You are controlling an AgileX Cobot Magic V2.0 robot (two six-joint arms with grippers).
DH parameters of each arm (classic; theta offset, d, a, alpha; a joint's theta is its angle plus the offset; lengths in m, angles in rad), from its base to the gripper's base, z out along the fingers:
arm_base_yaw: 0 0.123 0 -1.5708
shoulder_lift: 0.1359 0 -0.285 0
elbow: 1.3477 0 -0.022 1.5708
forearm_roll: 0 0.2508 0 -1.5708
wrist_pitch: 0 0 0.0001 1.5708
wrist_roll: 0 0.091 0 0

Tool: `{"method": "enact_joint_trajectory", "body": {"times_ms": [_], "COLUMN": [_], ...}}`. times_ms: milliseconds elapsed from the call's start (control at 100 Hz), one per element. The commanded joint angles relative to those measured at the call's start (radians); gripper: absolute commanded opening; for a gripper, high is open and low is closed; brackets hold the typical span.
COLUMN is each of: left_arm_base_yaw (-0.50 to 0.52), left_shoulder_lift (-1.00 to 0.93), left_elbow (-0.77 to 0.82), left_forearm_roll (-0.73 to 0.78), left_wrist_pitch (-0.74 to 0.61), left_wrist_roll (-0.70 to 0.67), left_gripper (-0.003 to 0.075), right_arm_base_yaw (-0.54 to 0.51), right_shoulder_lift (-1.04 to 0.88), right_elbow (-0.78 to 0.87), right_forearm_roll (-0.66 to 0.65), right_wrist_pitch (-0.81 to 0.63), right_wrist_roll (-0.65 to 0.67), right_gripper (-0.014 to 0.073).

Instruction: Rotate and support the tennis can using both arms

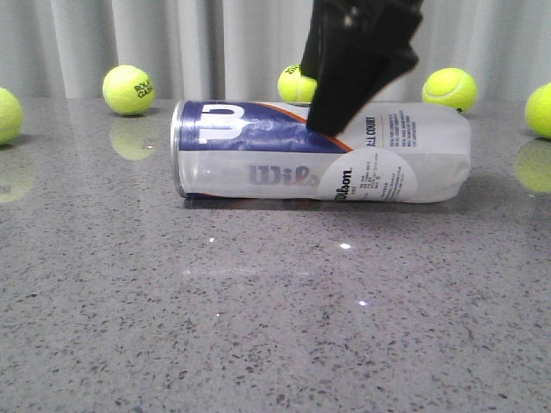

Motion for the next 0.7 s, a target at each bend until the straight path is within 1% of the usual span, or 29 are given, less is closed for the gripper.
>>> {"method": "enact_joint_trajectory", "body": {"times_ms": [0,220,340,430,530,620,690], "left_arm_base_yaw": [0.005,0.005,0.005,0.005,0.005,0.005,0.005], "left_shoulder_lift": [-0.038,-0.038,-0.038,-0.038,-0.038,-0.038,-0.038], "left_elbow": [0.047,0.047,0.047,0.047,0.047,0.047,0.047], "left_forearm_roll": [-0.009,-0.009,-0.009,-0.009,-0.009,-0.009,-0.009], "left_wrist_pitch": [-0.084,-0.084,-0.084,-0.084,-0.084,-0.084,-0.084], "left_wrist_roll": [-0.008,-0.008,-0.008,-0.008,-0.008,-0.008,-0.008], "left_gripper": [-0.0021,-0.0021,-0.0021,-0.0021,-0.0021,-0.0021,-0.0021], "right_arm_base_yaw": [-0.003,-0.012,-0.043,-0.093,-0.171,-0.241,-0.305], "right_shoulder_lift": [-0.095,-0.221,-0.295,-0.341,-0.389,-0.425,-0.452], "right_elbow": [-0.033,-0.033,-0.033,-0.033,-0.024,0.000,0.029], "right_forearm_roll": [0.011,0.010,0.009,-0.004,-0.060,-0.100,-0.104], "right_wrist_pitch": [-0.059,-0.089,-0.146,-0.182,-0.197,-0.214,-0.228], "right_wrist_roll": [0.102,0.268,0.433,0.535,0.638,0.685,0.691], "right_gripper": [0.0646,0.0646,0.0646,0.0646,0.0645,0.0645,0.0645]}}
